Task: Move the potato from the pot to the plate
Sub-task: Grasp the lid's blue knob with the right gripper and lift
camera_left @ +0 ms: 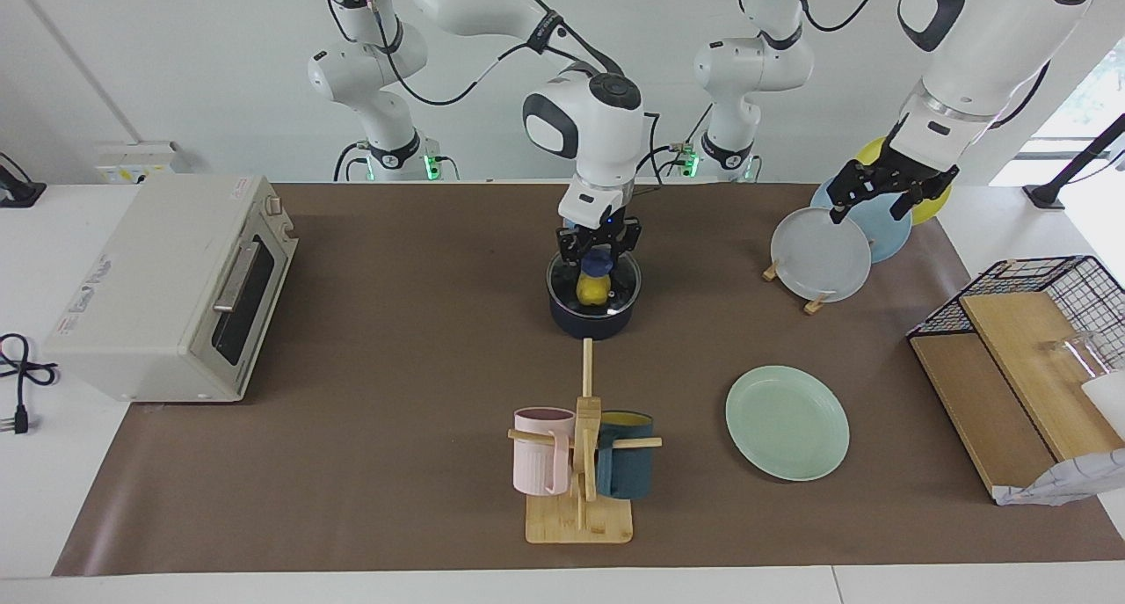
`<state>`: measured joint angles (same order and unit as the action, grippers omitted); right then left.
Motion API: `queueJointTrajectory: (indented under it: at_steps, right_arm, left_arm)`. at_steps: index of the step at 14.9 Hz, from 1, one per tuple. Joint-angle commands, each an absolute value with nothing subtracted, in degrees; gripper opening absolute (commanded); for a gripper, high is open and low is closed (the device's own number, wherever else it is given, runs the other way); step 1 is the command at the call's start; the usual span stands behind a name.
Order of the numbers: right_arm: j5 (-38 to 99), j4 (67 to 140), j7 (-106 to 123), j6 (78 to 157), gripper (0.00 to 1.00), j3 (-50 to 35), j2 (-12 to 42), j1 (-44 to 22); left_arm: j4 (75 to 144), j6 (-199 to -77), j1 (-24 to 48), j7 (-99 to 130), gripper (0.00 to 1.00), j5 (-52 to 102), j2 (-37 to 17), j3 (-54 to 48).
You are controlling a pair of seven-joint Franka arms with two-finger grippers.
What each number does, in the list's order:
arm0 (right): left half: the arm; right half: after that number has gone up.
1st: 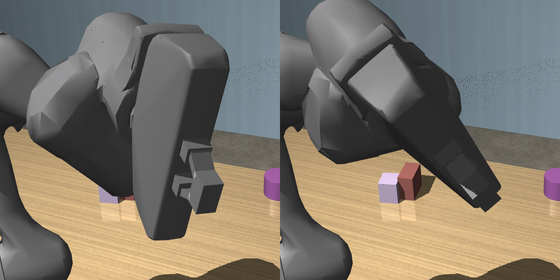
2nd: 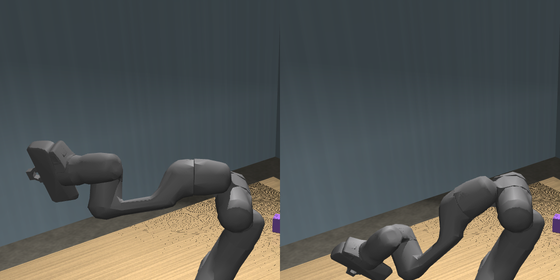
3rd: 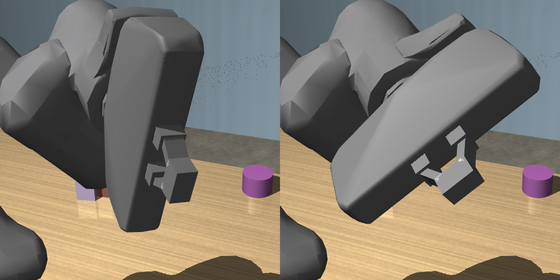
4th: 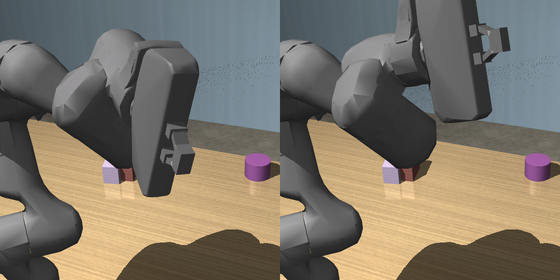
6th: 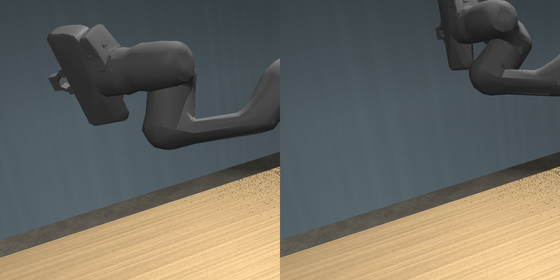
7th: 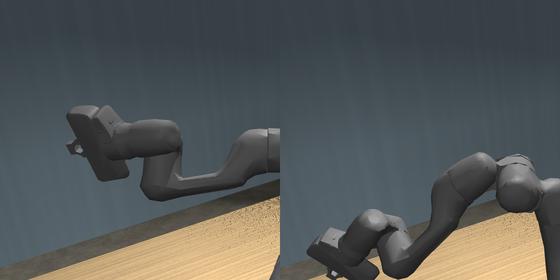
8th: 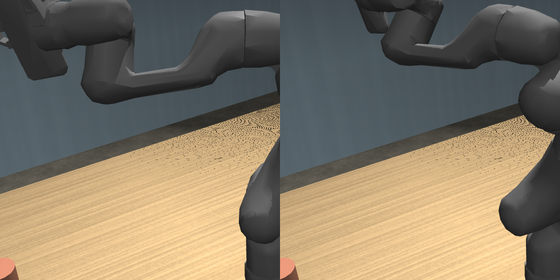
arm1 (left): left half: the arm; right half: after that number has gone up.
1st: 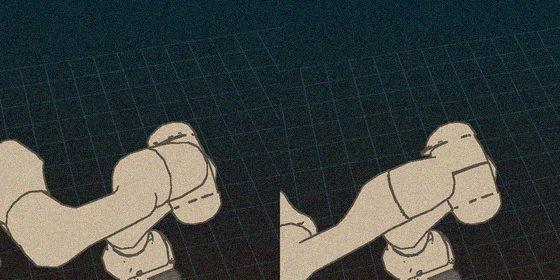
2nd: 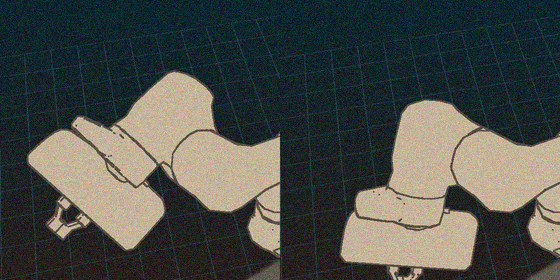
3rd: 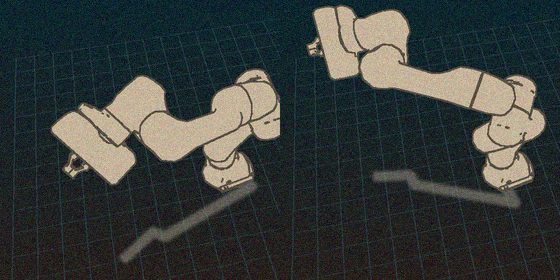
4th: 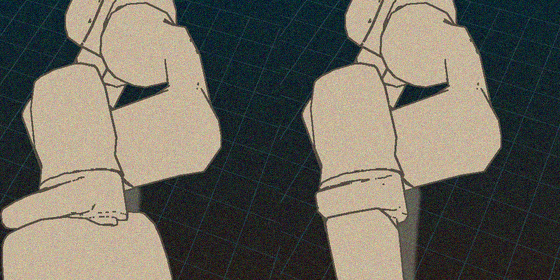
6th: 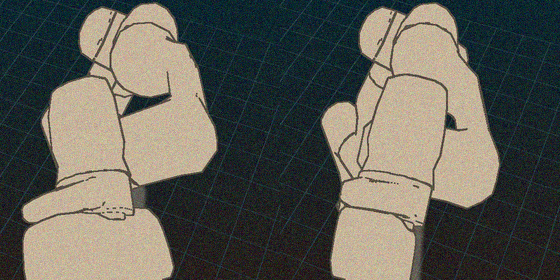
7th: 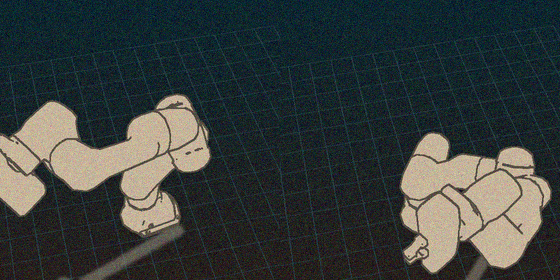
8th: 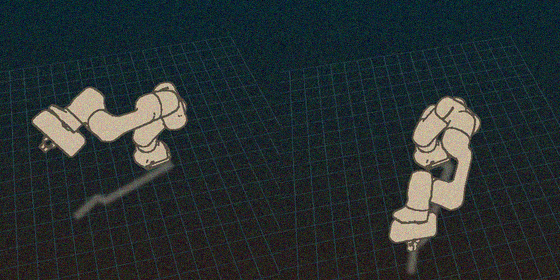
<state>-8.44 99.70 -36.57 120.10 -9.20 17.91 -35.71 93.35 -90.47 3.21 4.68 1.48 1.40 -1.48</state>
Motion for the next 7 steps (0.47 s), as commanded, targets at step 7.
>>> queueJointTrajectory:
  at_steps: [7]
  right_arm:
    - [-9.8, 97.1, -35.1, 117.2, 0.48, -9.1, 16.3, -34.4]
  left_arm:
    - [94.4, -90.1, 2.5, 4.7, 1.00, 0.7, 2.7, -1.9]
